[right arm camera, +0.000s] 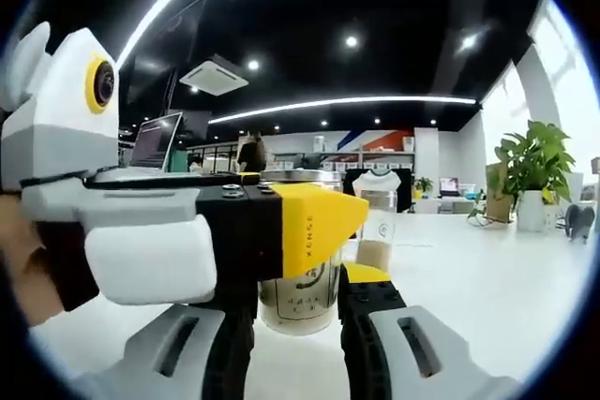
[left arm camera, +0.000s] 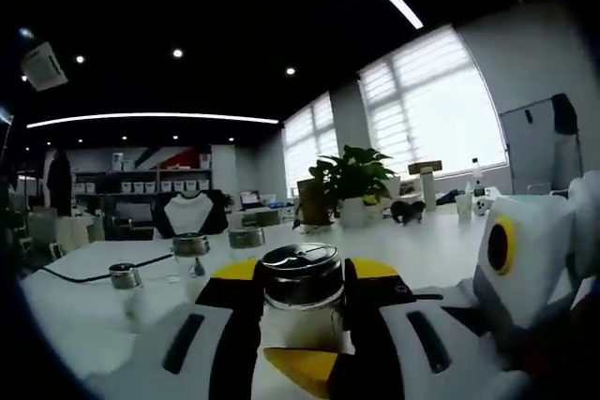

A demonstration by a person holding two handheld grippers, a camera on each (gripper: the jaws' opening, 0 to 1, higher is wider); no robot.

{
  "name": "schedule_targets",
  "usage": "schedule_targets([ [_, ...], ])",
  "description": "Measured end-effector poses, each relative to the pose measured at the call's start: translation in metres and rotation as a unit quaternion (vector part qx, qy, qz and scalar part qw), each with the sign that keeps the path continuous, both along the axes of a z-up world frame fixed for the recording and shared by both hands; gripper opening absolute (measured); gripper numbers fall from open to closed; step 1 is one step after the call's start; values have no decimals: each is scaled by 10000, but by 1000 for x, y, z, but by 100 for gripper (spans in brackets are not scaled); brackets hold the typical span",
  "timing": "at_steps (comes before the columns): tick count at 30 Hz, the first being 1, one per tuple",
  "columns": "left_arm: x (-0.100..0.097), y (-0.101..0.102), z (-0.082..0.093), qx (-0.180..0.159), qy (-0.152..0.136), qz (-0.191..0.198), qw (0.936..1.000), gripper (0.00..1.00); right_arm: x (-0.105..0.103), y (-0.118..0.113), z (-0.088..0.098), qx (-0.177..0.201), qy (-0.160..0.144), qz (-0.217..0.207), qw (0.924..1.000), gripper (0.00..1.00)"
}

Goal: Rotate the seasoning bottle until the label or dispensing opening points toward the visible target arrow and the bottle remains upright within the marked orientation range

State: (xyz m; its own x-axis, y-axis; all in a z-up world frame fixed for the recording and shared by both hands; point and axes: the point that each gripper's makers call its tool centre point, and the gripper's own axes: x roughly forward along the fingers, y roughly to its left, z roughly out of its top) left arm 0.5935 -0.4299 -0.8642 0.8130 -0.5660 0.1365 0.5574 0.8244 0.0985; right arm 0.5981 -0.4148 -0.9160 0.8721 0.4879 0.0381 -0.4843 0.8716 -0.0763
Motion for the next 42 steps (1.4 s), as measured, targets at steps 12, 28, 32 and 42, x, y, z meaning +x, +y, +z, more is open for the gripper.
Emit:
schedule_targets([
  [12, -2, 4, 3, 68, -129, -585, 9982, 35, -1, 5, 3, 82, -85, 109, 9999, 31],
  [28, -3, 24, 7, 199, -217, -876, 9957, 35, -8, 23, 1, 52, -103, 442, 9990, 36],
  [32, -1, 28, 8, 230, -262, -908, 9953, 35, -10, 27, -2, 46, -19, 547, 9985, 35],
  [42, 10, 47, 7, 100, -182, -665, 9976, 35, -12, 32, -2, 197, 53, 726, 9972, 36],
])
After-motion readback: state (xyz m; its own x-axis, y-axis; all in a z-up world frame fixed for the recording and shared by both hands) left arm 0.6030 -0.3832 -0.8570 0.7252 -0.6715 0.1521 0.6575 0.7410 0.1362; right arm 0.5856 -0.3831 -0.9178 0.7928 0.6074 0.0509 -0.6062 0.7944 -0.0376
